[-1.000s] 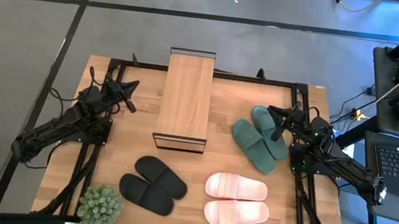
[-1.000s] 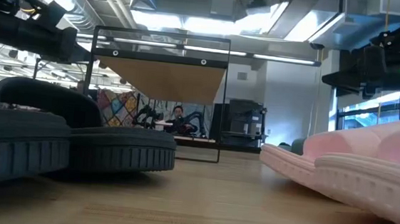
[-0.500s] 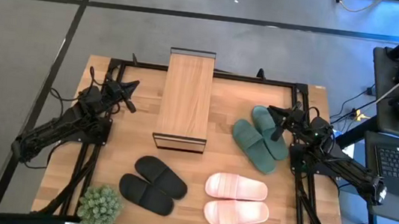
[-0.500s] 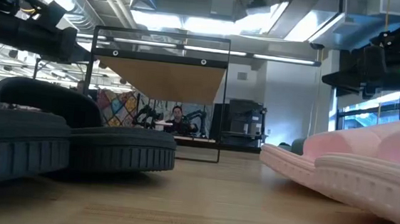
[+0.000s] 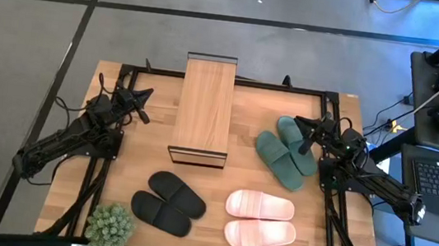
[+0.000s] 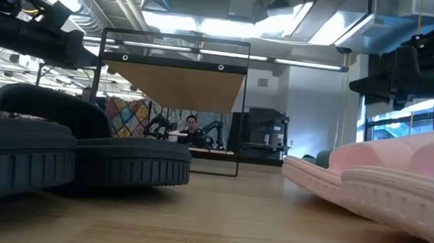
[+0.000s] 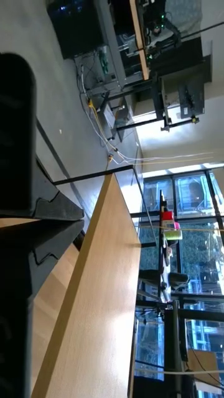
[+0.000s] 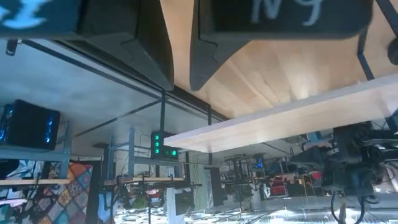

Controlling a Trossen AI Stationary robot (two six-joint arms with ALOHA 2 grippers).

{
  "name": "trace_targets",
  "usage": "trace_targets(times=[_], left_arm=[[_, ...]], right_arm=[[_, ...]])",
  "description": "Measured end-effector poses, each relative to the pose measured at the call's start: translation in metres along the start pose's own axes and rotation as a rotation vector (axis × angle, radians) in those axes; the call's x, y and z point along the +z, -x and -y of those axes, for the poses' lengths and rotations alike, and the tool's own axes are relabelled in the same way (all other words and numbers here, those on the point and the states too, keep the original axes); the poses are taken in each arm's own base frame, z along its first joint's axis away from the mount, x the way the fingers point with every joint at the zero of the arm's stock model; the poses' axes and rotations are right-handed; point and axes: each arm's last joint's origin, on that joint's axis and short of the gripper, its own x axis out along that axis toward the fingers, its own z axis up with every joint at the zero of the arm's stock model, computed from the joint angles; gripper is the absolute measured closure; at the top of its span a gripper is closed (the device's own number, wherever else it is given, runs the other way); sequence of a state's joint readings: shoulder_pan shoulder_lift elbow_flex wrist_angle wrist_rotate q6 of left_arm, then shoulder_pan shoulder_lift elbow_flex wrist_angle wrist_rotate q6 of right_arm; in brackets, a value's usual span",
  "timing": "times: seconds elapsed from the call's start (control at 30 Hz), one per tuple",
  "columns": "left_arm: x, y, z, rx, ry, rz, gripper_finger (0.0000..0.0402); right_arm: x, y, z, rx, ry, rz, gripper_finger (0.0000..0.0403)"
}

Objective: Pick and place slides into the shelf
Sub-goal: Put the right green slipper on the shelf

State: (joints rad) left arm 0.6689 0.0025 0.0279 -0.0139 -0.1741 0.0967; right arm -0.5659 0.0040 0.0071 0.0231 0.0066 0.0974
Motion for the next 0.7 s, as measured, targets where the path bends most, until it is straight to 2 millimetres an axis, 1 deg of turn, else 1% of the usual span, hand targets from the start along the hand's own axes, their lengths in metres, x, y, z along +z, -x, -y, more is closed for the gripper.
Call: trace_targets(times=[0.17, 0.37, 0.6, 0.7], left_arm=[[0.0000, 0.0000, 0.0000, 0.000, -0.001, 0.000, 0.0401], [-0.0001, 0.0000, 0.0000, 0.000, -0.002, -0.001, 0.0401], [0.0000, 0.0000, 0.0000, 0.000, -0.002, 0.000, 0.0401], [0.0000, 0.0000, 0.0000, 0.000, -0.002, 0.000, 0.0401]], right_arm=[[0.0001, 0.0000, 0.0000, 0.000, -0.059, 0.001, 0.0347], [0.0004, 0.0000, -0.0001, 0.001, -0.003, 0.004, 0.0347], [0.0011, 0.0000, -0.0001, 0.001, -0.003, 0.011, 0.0347], [0.0015, 0.0000, -0.0002, 0.002, 0.002, 0.016, 0.0337]])
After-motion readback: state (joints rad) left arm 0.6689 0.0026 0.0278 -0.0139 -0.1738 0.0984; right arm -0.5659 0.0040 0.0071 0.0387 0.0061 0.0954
